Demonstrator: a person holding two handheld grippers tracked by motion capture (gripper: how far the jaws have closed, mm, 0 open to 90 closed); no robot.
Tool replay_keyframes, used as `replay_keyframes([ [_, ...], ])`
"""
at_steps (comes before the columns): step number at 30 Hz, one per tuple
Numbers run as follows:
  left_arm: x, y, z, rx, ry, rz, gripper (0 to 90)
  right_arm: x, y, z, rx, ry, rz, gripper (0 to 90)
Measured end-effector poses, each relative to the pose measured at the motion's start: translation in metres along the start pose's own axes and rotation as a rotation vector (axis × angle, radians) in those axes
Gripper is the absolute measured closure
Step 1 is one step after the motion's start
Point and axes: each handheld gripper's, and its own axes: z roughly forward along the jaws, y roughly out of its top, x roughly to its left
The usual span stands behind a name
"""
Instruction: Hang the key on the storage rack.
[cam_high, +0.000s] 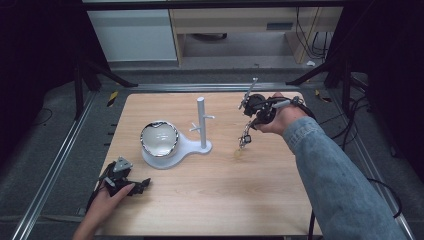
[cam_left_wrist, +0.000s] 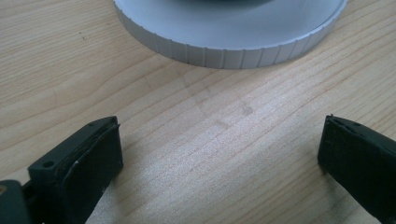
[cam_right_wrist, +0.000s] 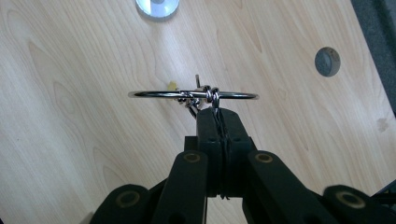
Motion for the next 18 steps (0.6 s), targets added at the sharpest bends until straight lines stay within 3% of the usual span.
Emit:
replay_keyframes([
  [18,0.000,-0.001,-0.001,0.002,-0.001,0.002,0.0,0.003,0.035,-0.019,-0.006,-0.012,-0.053,88.9],
])
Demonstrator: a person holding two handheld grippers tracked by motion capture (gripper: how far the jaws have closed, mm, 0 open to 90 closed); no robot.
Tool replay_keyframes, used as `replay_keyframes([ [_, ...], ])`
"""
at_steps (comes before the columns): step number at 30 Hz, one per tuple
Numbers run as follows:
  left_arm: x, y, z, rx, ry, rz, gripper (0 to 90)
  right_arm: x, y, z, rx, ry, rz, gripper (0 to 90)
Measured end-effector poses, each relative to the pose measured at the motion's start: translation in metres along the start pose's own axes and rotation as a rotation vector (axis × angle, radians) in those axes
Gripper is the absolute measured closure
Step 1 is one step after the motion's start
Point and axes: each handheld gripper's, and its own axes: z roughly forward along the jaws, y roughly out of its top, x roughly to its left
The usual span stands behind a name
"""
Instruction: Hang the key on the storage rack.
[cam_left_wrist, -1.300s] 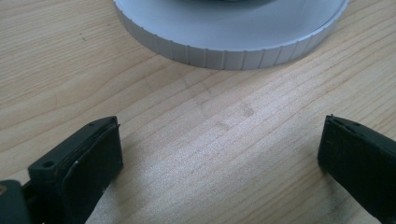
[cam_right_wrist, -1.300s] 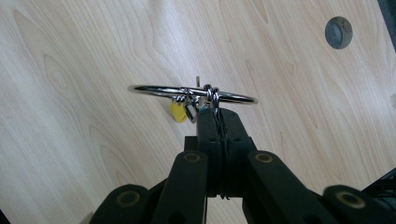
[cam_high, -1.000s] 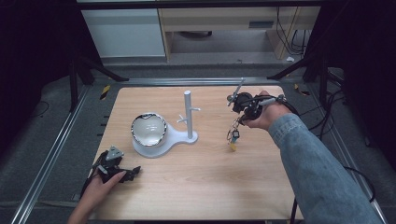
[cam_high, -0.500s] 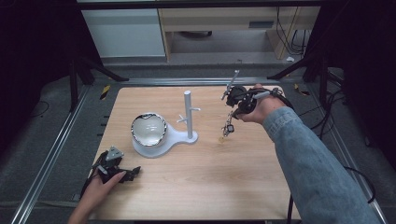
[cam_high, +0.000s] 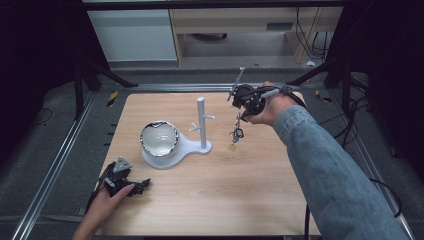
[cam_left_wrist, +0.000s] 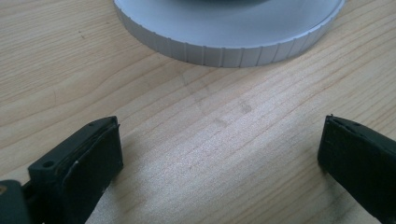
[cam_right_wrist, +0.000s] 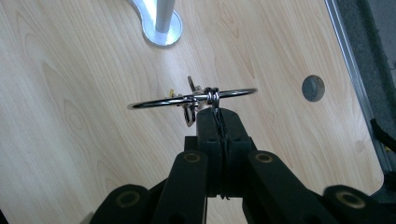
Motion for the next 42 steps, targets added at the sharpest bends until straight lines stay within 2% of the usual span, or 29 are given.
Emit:
replay_keyframes([
  [2,0.000,0.000,0.000,0.000,0.000,0.000,0.0,0.000,0.011,-0.003,0.005,0.001,-0.024,88.9],
  [13,0.000,0.000,0.000,-0.001,0.000,0.000,0.0,0.002,0.039,-0.016,0.029,0.004,-0.071,88.9],
  [24,0.000,-0.001,-0.001,-0.002,0.001,-0.001,0.0,-0.006,0.058,-0.031,0.029,-0.005,-0.081,88.9],
  [30,0.000,-0.001,-0.001,-0.002,0.001,-0.001,0.0,-0.005,0.067,-0.031,0.014,-0.002,-0.095,88.9],
  [42,-0.001,-0.001,-0.001,-0.001,0.001,-0.001,0.0,0.002,0.081,-0.024,0.022,0.013,-0.121,88.9],
])
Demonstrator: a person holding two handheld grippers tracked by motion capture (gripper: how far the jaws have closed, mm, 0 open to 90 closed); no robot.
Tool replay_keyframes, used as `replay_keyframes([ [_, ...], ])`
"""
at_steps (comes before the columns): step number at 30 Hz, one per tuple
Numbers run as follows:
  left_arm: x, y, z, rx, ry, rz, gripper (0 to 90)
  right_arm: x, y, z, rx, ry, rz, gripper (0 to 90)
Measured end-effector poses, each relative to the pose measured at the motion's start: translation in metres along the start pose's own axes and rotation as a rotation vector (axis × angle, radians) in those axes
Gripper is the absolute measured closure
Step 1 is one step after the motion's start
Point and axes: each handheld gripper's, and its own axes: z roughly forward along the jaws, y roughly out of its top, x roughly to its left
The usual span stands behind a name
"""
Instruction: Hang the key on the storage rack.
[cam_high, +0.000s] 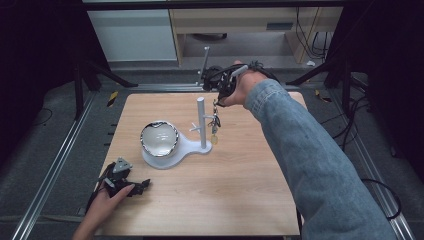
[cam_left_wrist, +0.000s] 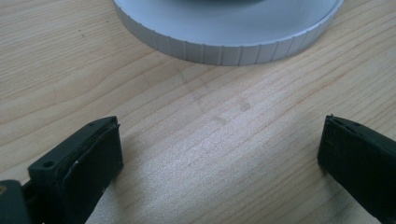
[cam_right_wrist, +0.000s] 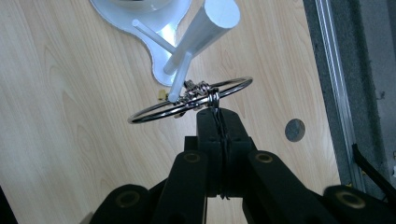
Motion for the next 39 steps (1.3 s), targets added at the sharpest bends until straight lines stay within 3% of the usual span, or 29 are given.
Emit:
replay_keyframes([
  [20,0.000,0.000,0.000,-0.001,-0.001,0.001,0.0,-0.002,0.009,0.023,0.016,0.020,0.013,88.9],
  [39,0.000,0.000,0.000,0.000,-0.001,0.001,0.0,-0.011,0.004,0.050,0.026,0.066,0.053,88.8],
])
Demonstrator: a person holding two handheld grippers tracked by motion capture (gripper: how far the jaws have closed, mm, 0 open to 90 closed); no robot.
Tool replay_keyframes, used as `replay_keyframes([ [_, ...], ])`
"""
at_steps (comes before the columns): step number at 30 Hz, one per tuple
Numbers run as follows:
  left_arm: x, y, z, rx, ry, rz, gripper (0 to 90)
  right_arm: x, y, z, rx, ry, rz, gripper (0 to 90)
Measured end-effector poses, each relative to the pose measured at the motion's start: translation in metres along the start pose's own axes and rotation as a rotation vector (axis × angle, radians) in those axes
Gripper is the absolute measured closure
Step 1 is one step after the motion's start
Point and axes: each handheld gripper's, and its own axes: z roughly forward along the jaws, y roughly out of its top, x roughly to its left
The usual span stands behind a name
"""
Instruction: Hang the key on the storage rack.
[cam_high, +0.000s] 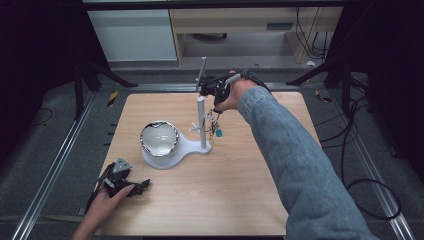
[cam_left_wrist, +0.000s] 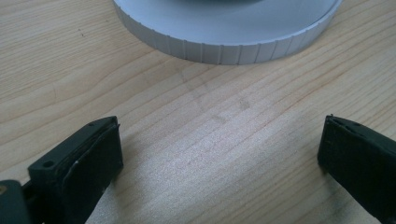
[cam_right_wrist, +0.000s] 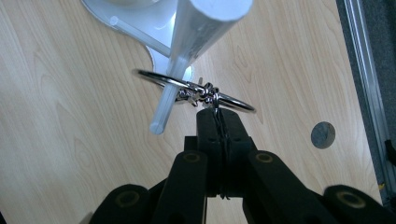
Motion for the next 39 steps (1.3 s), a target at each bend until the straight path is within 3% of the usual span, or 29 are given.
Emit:
replay_keyframes([
  [15,0.000,0.000,0.000,0.001,0.000,0.001,0.0,-0.004,-0.004,0.012,-0.029,0.034,0.037,88.4],
  [39,0.000,-0.001,0.000,0.000,-0.002,0.002,0.0,-0.009,-0.008,0.011,-0.032,0.016,0.053,83.0],
])
